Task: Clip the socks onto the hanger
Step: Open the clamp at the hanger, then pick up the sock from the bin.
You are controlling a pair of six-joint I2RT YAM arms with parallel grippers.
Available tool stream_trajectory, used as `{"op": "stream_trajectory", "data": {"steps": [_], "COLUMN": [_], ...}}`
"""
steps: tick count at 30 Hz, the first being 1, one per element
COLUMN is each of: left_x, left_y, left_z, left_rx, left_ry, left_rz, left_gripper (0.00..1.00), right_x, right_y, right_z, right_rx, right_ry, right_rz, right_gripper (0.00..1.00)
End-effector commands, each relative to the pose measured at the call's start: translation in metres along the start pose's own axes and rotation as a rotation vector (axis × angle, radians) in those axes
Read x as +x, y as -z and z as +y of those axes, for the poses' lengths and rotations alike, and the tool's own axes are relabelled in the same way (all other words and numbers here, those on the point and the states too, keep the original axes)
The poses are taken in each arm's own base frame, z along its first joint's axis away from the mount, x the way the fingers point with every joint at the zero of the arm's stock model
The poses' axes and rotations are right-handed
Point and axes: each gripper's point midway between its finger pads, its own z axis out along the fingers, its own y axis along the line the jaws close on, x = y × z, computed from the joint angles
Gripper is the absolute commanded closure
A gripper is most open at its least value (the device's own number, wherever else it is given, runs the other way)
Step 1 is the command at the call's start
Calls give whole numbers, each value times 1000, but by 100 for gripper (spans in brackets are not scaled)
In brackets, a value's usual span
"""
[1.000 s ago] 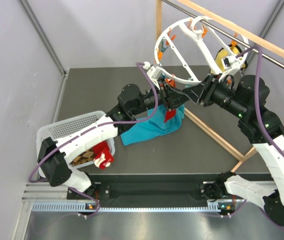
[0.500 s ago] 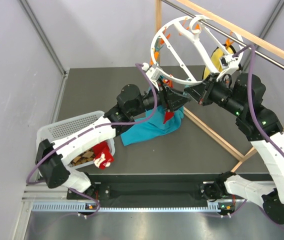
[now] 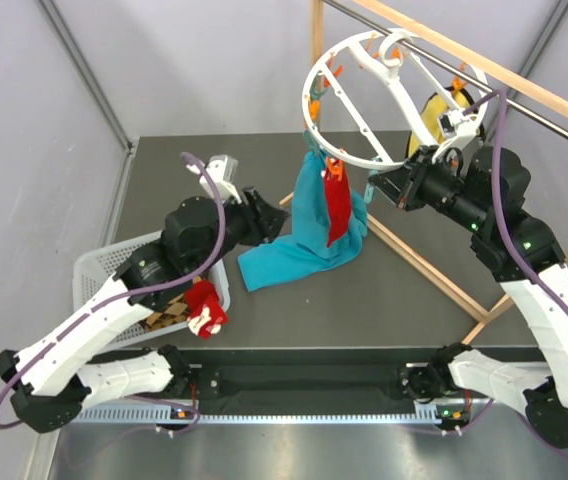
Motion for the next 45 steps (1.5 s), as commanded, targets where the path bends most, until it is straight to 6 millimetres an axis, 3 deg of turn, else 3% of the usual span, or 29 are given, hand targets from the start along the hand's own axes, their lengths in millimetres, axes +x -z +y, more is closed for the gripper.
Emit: {"op": "stream_trajectory", "data": {"steps": [1, 5, 8, 14, 19, 26, 32, 35, 36, 38, 39, 41, 45], "left_x": [58, 113, 137, 143, 148, 171, 181, 181, 181, 182, 182, 178, 139], "left_y": [38, 66, 92, 134, 158, 159, 148, 148, 148, 149, 150, 153, 144], "left_z": [97, 141, 168, 188, 202, 225, 226, 228, 228, 227, 227, 225, 201], "left_rx": [-441, -623, -766, -905, -987, -1115, -1108, -1098, -1100, -1087, -1078, -1078, -1011], "left_ry": [-22, -32, -40, -5, 10, -33, -30, -31, -31, -31, -29, -32, 28], "left_rz": [181, 364, 453, 472, 473, 513, 527, 515, 513, 521, 521, 521, 403], "left_gripper": [48, 53, 54, 55, 54, 54, 56, 68, 80, 88, 100, 100, 100], "right_x": [6, 12, 15, 18, 22, 23, 23, 23, 23, 23, 23, 23, 24], "right_y": [-1, -6, -9, -11, -12, -11, -9, -8, -8, -7, -7, -7, -7], "right_z": [1, -2, -4, -3, -4, -3, -5, -4, -4, -4, -4, -4, -4], "right_rx": [-24, -26, -25, -31, -35, -41, -34, -34, -33, -34, -33, -36, -35], "right_ry": [19, 13, 11, 10, 3, -5, 3, 2, 0, 2, 0, 1, 0], "right_rz": [18, 32, 42, 50, 53, 53, 54, 51, 52, 51, 52, 50, 53], "right_gripper": [100, 100, 100, 100, 100, 100, 100, 100, 100, 100, 100, 100, 100]}}
